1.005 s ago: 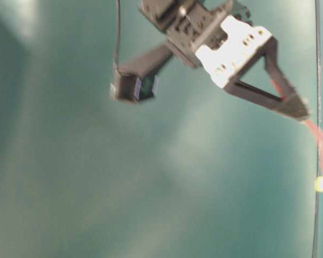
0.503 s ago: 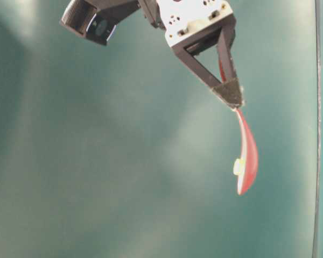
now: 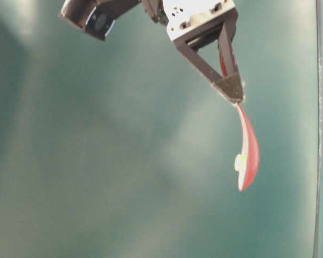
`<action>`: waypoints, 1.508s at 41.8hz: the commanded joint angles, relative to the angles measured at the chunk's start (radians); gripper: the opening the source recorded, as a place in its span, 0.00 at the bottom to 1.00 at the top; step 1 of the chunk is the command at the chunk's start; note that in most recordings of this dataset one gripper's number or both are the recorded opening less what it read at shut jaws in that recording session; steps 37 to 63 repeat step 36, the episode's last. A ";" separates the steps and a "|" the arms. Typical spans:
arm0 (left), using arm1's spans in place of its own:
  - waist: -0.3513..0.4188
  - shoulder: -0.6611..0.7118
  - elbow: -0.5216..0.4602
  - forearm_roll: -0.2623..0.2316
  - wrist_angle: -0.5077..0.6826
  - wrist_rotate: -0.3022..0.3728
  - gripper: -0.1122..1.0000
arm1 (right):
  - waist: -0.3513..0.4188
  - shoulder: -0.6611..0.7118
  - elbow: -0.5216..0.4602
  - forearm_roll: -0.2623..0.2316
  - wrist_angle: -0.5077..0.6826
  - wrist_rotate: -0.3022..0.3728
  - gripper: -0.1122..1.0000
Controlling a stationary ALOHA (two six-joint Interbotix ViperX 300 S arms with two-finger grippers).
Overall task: Scoop the yellow hexagonal prism block from the bowl with a spoon using the right arm.
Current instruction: 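Tilt and lift the spoon with the yellow block on it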
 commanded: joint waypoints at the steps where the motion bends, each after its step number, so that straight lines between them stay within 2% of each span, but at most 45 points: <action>1: -0.002 0.006 -0.023 0.003 -0.005 0.000 0.10 | 0.002 -0.043 0.003 -0.003 -0.017 -0.002 0.30; 23: -0.002 0.011 -0.021 0.003 0.037 -0.014 0.10 | -0.008 -0.152 0.067 -0.003 -0.040 -0.003 0.30; 36: 0.000 0.005 -0.023 0.003 0.049 -0.002 0.10 | -0.009 -0.156 0.069 -0.020 -0.038 -0.005 0.30; 63: 0.000 0.005 -0.023 0.003 0.049 -0.002 0.10 | -0.009 -0.156 0.069 -0.020 -0.038 -0.005 0.30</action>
